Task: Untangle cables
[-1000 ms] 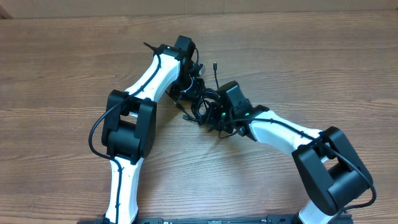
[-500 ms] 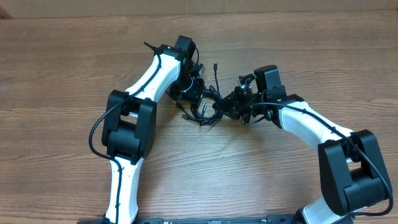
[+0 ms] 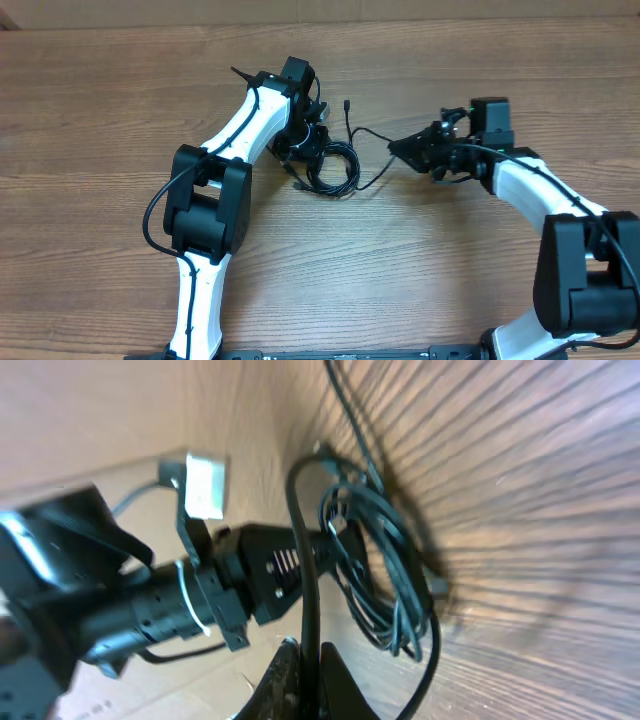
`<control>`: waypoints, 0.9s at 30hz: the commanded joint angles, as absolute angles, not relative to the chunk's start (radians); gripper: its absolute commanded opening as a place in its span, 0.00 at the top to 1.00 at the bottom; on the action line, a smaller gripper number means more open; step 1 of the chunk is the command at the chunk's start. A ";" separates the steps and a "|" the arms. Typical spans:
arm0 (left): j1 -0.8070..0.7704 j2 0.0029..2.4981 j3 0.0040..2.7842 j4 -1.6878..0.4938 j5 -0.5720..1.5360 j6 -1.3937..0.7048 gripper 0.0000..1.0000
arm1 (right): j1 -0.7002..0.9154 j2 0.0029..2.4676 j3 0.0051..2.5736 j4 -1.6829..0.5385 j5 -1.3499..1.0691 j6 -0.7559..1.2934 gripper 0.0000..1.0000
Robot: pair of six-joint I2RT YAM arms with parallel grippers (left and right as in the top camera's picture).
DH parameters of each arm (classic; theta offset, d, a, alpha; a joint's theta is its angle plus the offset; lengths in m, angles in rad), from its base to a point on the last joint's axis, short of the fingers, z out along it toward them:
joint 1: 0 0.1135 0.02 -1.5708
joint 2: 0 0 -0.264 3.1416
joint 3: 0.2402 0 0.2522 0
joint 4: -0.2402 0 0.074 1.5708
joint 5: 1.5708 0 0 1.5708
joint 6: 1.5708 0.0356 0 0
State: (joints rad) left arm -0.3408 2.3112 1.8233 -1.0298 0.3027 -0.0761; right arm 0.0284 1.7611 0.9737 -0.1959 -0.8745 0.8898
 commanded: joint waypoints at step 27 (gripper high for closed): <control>-0.343 2.336 1.793 -1.023 0.228 -0.079 0.86 | -0.039 1.736 0.970 -0.547 -0.278 0.619 0.64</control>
State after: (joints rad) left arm -0.3408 2.3112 1.8198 -1.0237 0.2817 -0.0761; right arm -0.0341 1.7603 0.9730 -0.5484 -0.2974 0.6369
